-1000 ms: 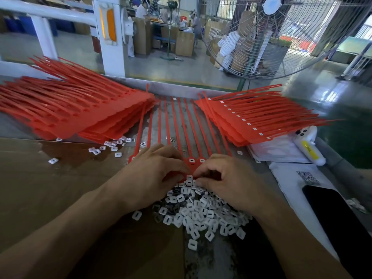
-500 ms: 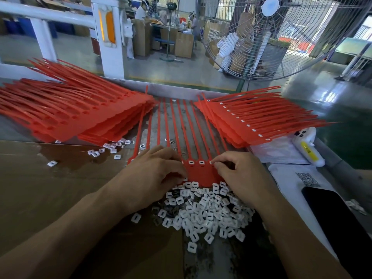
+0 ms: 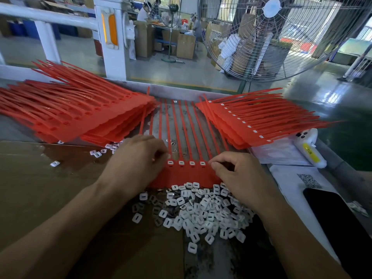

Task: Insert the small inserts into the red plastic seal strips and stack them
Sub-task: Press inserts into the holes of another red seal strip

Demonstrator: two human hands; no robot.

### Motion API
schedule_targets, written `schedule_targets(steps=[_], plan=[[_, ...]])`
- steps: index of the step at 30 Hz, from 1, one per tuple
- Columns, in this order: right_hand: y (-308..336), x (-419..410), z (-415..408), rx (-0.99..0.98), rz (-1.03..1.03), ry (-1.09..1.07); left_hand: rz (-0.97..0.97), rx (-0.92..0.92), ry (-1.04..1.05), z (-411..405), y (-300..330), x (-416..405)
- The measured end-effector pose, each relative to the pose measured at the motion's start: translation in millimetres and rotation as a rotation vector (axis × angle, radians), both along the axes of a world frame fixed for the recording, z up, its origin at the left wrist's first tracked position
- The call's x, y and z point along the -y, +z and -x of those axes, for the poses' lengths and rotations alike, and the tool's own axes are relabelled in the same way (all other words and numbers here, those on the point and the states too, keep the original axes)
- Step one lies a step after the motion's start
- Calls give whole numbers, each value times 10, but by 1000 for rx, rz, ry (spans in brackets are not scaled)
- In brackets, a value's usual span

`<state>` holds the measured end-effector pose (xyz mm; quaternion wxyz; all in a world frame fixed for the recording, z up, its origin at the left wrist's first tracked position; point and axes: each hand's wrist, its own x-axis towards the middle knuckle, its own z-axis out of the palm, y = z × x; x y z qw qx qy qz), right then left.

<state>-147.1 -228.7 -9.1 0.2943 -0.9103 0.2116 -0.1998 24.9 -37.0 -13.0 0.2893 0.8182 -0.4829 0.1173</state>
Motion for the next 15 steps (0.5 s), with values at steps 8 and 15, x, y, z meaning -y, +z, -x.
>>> schedule_targets(steps=[8, 15], plan=[[-9, -161, -45, -45, 57, 141, -62, 4, 466, -327, 47, -248], [56, -211, -21, -95, 73, 209, -185, 31, 505, -326, 21, -233]])
